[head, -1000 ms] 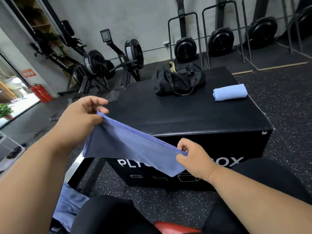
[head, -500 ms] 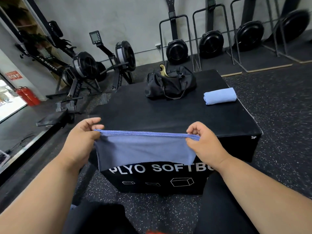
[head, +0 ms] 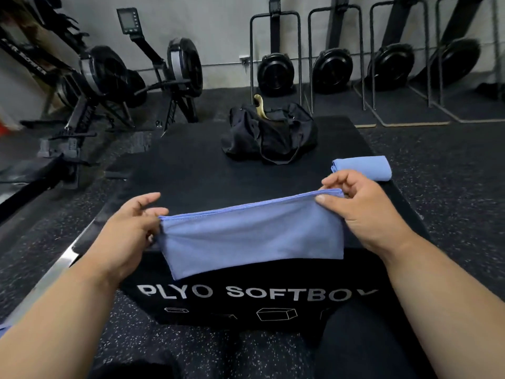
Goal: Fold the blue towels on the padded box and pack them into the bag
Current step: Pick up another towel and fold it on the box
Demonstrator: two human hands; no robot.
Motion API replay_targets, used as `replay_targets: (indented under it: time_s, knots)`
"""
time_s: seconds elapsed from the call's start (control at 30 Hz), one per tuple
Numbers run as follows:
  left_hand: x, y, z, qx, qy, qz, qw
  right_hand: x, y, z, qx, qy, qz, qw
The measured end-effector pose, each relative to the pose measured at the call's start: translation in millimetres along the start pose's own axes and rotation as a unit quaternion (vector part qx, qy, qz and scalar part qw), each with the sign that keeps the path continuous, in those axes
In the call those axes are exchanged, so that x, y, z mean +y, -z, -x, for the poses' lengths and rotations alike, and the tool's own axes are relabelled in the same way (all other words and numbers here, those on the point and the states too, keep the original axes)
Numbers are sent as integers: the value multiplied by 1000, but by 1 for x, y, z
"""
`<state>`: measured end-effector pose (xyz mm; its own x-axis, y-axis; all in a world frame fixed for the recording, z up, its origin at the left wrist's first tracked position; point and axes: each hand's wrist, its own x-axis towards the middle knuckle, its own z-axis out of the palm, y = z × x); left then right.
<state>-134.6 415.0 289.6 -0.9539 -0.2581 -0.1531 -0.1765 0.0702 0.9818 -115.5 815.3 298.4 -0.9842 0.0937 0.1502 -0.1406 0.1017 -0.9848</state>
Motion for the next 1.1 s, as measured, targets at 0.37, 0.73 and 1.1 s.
replay_targets:
  time_s: [0.37, 0.73, 1.1]
  knots:
    - [-6, -47, -96, -28, -34, -360, 932, 38, -56, -118, -20, 24, 348, 937]
    - [-95, -98, -49, -113, -120, -626, 763, 124, -93, -83, -212, -4, 553, 806]
    - [-96, -61, -60, 0, -72, -559, 826, 125, -75, -102, -159, -50, 533, 830]
